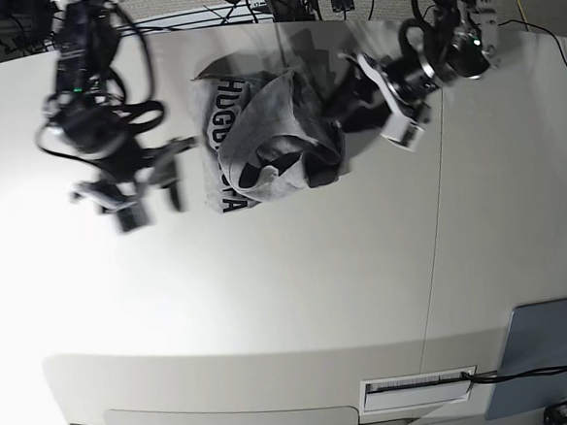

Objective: Fold the T-shirt properly
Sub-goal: 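Release the shirt and raise both grippers away, then press and tuck the folded bundle edge with the left gripper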

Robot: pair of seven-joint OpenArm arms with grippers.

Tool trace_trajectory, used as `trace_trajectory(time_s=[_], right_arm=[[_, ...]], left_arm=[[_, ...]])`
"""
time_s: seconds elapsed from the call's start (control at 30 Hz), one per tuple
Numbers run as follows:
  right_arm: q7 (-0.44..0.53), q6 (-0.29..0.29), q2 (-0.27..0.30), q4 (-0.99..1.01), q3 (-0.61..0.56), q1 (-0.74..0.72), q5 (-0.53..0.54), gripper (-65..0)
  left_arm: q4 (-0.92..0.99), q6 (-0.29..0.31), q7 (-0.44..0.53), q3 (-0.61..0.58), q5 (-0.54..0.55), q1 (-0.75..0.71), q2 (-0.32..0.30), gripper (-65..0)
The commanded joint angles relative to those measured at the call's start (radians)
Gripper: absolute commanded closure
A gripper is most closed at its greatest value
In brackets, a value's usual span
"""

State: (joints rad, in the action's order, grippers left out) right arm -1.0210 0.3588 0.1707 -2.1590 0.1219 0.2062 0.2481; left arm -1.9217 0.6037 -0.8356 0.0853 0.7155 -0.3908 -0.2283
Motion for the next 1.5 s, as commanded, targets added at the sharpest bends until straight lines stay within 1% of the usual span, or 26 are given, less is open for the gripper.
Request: trace_trajectory(time_s=[0.0,0.03,0.1,0.17,0.23,0.33,0.47,0.5,0.53,0.57,0.63,0.67,0.77,0.83,0.93,1.0,1.07,1.17,1.33,1.37,1.4,1.47], right_arm=[[0.024,-0.004,0.019,-0.019,0.035,0.003,0.009,-29.6],[0.024,-0.008,0.032,-0.019,0.068,0.016,0.009,-29.6],[0.026,-0.023,0.055,-0.019,0.122,0.044,0.009,-29.6],[0.026,-0.028,0.071,-0.019,0.169,0.071,0.009,-29.6],[0.026,-0.028,0.080,-0.019,0.204,0.096,0.009,-29.6],[0.025,-0.030,0.079,-0.019,0.229,0.121,0.009,-29.6],[0.022,-0.031,0.078,-0.019,0.229,0.135,0.009,-29.6],[0.021,-0.031,0.078,-0.019,0.229,0.135,0.009,-29.6],[0.022,-0.031,0.078,-0.019,0.229,0.135,0.009,-29.6],[0.021,-0.032,0.078,-0.019,0.229,0.135,0.009,-29.6],[0.019,-0.031,0.079,-0.019,0.229,0.135,0.009,-29.6],[0.020,-0.031,0.079,-0.019,0.229,0.135,0.009,-29.6],[0.020,-0.031,0.079,-0.019,0.229,0.135,0.009,-29.6],[0.025,-0.031,0.079,-0.019,0.229,0.135,0.009,-29.6],[0.026,-0.031,0.079,-0.019,0.229,0.135,0.009,-29.6],[0.028,-0.031,0.079,-0.019,0.229,0.135,0.009,-29.6],[0.031,-0.031,0.079,-0.019,0.229,0.135,0.009,-29.6],[0.031,-0.031,0.079,-0.019,0.229,0.134,0.009,-29.6],[0.027,-0.031,0.079,-0.019,0.229,0.135,0.009,-29.6],[0.027,-0.031,0.079,-0.019,0.229,0.135,0.009,-29.6],[0.027,-0.031,0.079,-0.019,0.229,0.135,0.009,-29.6],[0.028,-0.031,0.079,-0.019,0.229,0.135,0.009,-29.6]], left_arm=[[-0.025,0.007,0.019,-0.027,0.018,-0.001,-0.002,-26.8],[-0.025,-0.002,0.020,-0.056,0.012,0.000,-0.002,-26.8],[-0.025,-0.054,0.021,-0.105,-0.005,0.001,-0.002,-26.8],[-0.025,-0.086,0.022,-0.145,-0.028,0.001,-0.002,-26.8],[-0.025,-0.092,0.024,-0.175,-0.028,0.000,-0.001,-26.8],[-0.024,-0.141,0.024,-0.211,-0.044,0.000,0.008,-26.8],[-0.024,-0.182,0.023,-0.234,-0.065,0.000,0.040,-26.6],[-0.024,-0.201,0.023,-0.233,-0.067,0.000,0.052,-25.4],[-0.024,-0.222,0.024,-0.233,-0.074,0.001,0.054,-22.7],[-0.024,-0.227,0.030,-0.233,-0.081,0.003,0.054,-17.8],[-0.025,-0.226,0.039,-0.228,-0.088,0.003,0.050,-4.4],[-0.025,-0.225,0.043,-0.217,-0.087,0.000,0.048,-0.2],[-0.054,-0.222,0.042,-0.135,-0.088,-0.034,0.048,0.0],[-0.082,-0.198,0.042,-0.045,-0.087,-0.075,0.048,0.0],[-0.107,-0.137,0.042,0.077,-0.077,-0.144,0.048,0.0],[-0.108,-0.089,0.038,0.118,-0.060,-0.183,0.048,-0.2],[-0.108,-0.057,0.019,0.122,-0.061,-0.210,0.048,-3.7],[-0.108,-0.052,-0.038,0.121,-0.072,-0.226,0.047,-11.7],[-0.108,-0.055,-0.041,0.121,-0.215,-0.221,0.042,-29.2],[-0.108,-0.057,-0.040,0.121,-0.230,-0.219,0.036,-31.9],[-0.109,-0.057,-0.040,0.121,-0.232,-0.215,0.026,-33.7],[-0.116,-0.057,-0.040,0.121,-0.199,-0.201,0.002,-34.0]])
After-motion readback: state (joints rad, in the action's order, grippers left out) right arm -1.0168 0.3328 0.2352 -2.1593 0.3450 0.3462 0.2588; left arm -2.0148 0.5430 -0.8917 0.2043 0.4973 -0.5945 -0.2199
